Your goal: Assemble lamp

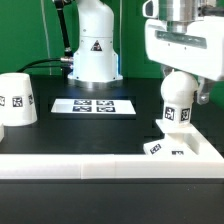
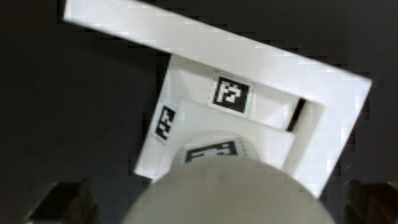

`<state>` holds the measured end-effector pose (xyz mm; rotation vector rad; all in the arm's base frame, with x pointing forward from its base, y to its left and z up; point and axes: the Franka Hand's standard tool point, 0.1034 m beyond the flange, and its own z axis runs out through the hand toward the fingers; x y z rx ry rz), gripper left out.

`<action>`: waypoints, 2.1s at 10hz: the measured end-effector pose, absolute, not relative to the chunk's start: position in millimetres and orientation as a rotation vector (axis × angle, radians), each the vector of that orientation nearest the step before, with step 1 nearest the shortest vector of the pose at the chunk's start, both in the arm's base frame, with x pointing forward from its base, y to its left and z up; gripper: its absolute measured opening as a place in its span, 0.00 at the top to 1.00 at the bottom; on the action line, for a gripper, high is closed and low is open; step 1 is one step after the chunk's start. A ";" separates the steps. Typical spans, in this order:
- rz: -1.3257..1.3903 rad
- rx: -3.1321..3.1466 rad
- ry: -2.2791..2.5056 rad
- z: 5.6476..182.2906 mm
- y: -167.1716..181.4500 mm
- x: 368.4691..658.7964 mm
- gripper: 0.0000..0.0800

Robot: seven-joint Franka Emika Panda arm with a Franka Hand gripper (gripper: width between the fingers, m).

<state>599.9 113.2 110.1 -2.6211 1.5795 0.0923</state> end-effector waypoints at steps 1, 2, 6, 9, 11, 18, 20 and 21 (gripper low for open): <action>0.088 -2.670 1.492 110.1 113.2 599.8 0.13; 0.085 -2.704 1.426 110.2 113.4 599.8 0.13; 0.064 -2.884 1.005 109.2 112.3 599.7 0.13; 0.011 -3.036 0.458 110.4 110.8 602.9 0.13; -0.016 -3.081 0.035 109.7 108.7 604.6 0.13; -0.078 -2.986 -0.910 111.6 99.4 611.5 0.13; -0.091 -2.887 -1.296 113.3 100.1 614.8 0.13; -0.098 -2.826 -1.464 113.9 103.3 616.1 0.13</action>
Offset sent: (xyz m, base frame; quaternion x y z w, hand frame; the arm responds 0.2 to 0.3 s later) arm 0.0000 0.0000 0.0000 0.0000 0.0000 -0.1938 0.9810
